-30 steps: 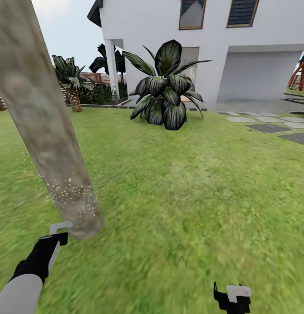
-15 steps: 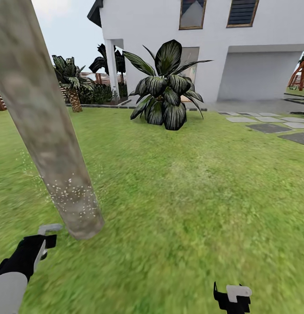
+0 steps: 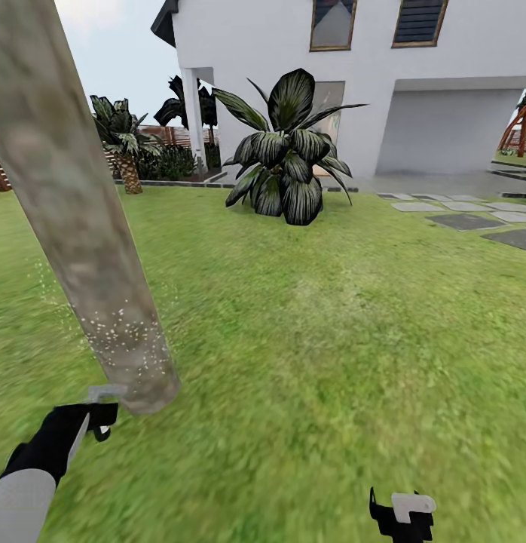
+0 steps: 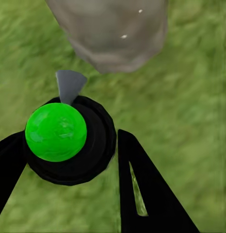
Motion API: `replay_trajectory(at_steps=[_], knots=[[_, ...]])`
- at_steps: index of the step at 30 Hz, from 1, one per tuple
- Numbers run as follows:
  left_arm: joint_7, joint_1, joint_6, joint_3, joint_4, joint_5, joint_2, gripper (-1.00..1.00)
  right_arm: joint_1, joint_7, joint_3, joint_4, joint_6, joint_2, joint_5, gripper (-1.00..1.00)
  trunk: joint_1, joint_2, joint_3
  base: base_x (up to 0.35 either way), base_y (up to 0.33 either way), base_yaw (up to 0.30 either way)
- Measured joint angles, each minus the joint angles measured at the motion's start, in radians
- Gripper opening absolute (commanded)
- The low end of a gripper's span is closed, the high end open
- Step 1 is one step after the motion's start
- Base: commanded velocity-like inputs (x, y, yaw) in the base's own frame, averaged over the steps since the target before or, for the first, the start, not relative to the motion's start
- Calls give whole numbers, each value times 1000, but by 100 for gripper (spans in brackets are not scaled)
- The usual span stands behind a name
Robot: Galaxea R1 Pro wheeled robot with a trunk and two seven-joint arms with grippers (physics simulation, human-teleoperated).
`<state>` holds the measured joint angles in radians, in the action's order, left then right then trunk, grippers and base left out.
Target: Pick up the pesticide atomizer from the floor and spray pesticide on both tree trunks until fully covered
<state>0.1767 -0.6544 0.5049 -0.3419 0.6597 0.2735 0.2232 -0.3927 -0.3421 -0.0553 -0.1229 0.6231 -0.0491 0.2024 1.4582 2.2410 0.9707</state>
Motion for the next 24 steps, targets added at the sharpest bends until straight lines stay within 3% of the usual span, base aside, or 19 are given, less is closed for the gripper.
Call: replay_trajectory(at_steps=[3, 7, 14, 18, 20, 22, 24], knots=[[1, -3, 1, -3, 19, 2, -4, -100, 0, 0, 0, 0, 0, 0, 0, 100, 0, 0, 0, 0, 0, 0], [1, 9, 1, -7, 120, 0, -5, -100, 0, 0, 0, 0, 0, 0, 0, 100, 0, 0, 0, -106, 0, 0], [4, 14, -9, -6, 121, -3, -4, -100, 0, 0, 0, 0, 0, 0, 0, 100, 0, 0, 0, -327, 0, 0], [20, 78, -140, 0, 89, 2, -1, -100, 0, 1, 0, -1, 0, 1, -1, 100, 0, 0, 0, -340, 0, 0], [37, 106, -246, 15, 29, 7, 1, -100, 0, 2, 0, -2, 0, 2, -1, 100, 0, 0, 0, -340, 0, 0], [106, 124, -342, 67, -36, 30, 9, -100, 0, 4, 1, -1, -1, 3, -1, 100, 0, 0, 0, -340, 0, 0], [190, 137, -422, 86, -65, 60, 11, -100, 0, 5, 2, -3, -1, 4, 0, 100, 0, 0, 0, -340, 0, 0]])
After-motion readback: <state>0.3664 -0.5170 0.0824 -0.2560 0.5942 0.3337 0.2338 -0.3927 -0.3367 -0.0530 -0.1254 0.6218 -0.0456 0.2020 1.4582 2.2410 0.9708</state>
